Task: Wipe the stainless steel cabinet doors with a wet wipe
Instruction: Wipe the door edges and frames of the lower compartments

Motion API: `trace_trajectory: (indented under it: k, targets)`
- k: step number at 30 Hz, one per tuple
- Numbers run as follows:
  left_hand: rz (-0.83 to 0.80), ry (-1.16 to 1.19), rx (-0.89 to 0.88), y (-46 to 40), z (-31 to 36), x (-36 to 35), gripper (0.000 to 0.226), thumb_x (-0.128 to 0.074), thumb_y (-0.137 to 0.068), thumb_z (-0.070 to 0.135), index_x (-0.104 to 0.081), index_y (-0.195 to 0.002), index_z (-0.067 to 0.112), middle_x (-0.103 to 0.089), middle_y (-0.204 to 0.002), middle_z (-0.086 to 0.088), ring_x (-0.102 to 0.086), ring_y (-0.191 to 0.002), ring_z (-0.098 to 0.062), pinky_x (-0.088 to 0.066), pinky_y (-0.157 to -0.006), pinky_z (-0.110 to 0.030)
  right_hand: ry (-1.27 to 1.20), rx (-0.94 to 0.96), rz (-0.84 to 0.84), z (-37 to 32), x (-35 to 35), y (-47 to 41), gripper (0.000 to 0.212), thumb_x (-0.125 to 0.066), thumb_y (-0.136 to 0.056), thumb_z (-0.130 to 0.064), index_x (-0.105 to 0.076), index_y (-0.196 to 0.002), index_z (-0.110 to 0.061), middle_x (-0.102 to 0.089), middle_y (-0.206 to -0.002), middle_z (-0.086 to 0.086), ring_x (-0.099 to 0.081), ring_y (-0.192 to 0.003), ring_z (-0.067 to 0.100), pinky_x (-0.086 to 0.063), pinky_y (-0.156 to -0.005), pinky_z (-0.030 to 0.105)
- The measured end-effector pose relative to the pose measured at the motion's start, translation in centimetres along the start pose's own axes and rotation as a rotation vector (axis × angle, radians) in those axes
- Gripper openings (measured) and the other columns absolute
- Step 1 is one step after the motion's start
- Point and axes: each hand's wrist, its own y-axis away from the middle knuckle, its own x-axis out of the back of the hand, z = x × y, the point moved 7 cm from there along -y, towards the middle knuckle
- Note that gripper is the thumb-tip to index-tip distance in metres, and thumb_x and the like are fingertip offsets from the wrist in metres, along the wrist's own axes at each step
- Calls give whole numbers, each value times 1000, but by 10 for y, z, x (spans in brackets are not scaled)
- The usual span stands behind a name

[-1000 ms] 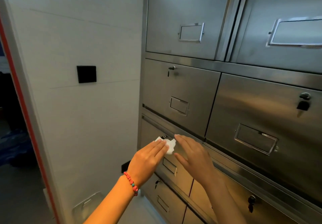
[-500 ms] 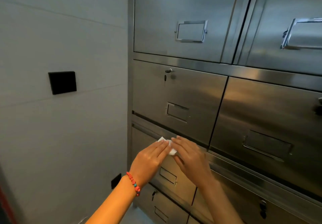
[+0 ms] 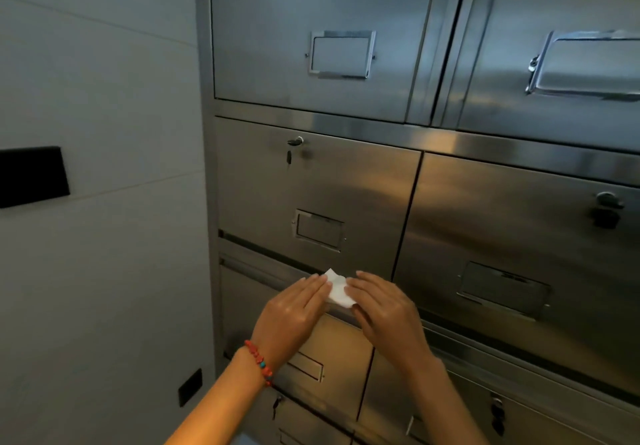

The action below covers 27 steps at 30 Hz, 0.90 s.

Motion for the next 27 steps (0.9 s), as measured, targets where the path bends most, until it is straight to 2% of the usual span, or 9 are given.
trace_trajectory:
  k: [3, 12, 23, 27]
  targets:
    - [-35, 50, -15, -14, -1, -20, 54, -92, -47, 14, -72, -96, 2, -71, -98, -14, -70, -90, -21, -53, -81, -32, 10, -5, 4, 19, -1, -3, 41, -90, -54, -8, -74, -91, -7, -73, -97, 8, -69, -95, 22, -56, -79, 38]
    - [26, 165, -80, -69, 9, -62, 54, -92, -45, 6, -72, -95, -2, -71, -98, -17, -70, -89, -23, -58, -73, -36, 26, -18, 34, 75, 4, -9, 36, -86, -61, -7, -74, -95, -6, -71, -104, 8, -66, -102, 23, -54, -87, 37]
    - [152, 286, -154, -121, 9, -86, 41, -85, -58, 8, -72, -96, 1, -71, -99, -15, -69, -92, -21, -57, -78, -35, -2, -34, 143, 118, 18, -27, 37, -81, -69, -3, -71, -105, -4, -68, -112, 8, -61, -111, 21, -50, -93, 35]
    - [213, 309, -186, -139, 0, -88, 29, -70, -69, 10, -71, -96, 0, -70, -99, -16, -69, -92, -23, -57, -78, -36, 60, -31, 192, 125, 22, -41, 26, -66, -81, -13, -71, -105, -4, -69, -111, 9, -62, -109, 22, -52, -91, 36]
